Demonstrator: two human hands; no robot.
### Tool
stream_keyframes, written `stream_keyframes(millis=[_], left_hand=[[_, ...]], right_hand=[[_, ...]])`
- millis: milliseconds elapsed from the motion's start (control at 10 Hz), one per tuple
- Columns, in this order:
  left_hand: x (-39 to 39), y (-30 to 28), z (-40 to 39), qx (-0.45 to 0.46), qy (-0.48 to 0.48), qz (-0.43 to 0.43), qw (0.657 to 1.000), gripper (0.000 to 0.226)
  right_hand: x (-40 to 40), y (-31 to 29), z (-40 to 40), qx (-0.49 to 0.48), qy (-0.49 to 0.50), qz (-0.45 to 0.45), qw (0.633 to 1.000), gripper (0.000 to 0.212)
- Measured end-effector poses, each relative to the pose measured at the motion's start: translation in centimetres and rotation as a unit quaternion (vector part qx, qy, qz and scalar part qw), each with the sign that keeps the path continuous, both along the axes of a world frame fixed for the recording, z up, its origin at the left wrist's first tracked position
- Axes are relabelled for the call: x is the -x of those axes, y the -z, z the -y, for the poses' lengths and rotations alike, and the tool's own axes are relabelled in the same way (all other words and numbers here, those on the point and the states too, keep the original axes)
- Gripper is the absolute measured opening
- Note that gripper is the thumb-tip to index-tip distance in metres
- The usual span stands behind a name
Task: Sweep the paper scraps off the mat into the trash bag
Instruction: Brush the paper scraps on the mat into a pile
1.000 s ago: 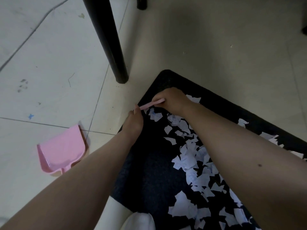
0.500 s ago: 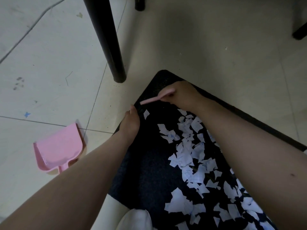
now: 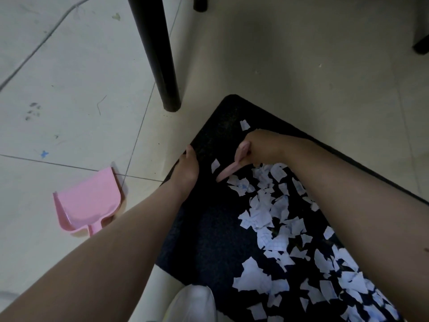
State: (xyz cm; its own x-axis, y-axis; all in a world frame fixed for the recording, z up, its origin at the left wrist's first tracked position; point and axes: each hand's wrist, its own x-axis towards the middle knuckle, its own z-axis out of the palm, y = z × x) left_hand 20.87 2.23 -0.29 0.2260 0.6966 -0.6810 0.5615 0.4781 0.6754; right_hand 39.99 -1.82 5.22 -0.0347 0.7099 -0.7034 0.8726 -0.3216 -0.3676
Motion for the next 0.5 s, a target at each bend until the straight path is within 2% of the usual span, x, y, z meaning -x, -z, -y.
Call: stream_keyframes(millis=[100, 200, 300, 400, 500], left_hand=[[0.1, 0.4, 0.2, -0.005, 0.011, 0.003, 1.0, 0.062], [0.1, 0.6, 0.3, -0.005, 0.014, 0.005, 1.0, 0.063], [-0.1, 0.7, 0.5, -0.014, 0.016, -0.002, 1.0, 0.061], [-0.1, 0.6, 0.6, -0.018, 0.021, -0.001, 1.0, 0.061], [0.1, 0.5, 0.7, -0.012, 0.017, 0.002, 1.0, 0.061]], right_hand=[[-0.3, -2.2, 0.7, -0.015, 0.024, -0.009, 1.0, 0.024], [0.2, -2.4, 0.7, -0.147, 0.07, -0.031, 0.986, 0.02], [2.0, -0.9, 1.0, -0.209, 0.081, -0.027, 0.974, 0.019], [3.4, 1.0, 1.7, -0.201, 0.066, -0.004, 0.977, 0.021], [2.7, 0.8, 2.3, -0.139, 0.027, 0.005, 0.99, 0.022]])
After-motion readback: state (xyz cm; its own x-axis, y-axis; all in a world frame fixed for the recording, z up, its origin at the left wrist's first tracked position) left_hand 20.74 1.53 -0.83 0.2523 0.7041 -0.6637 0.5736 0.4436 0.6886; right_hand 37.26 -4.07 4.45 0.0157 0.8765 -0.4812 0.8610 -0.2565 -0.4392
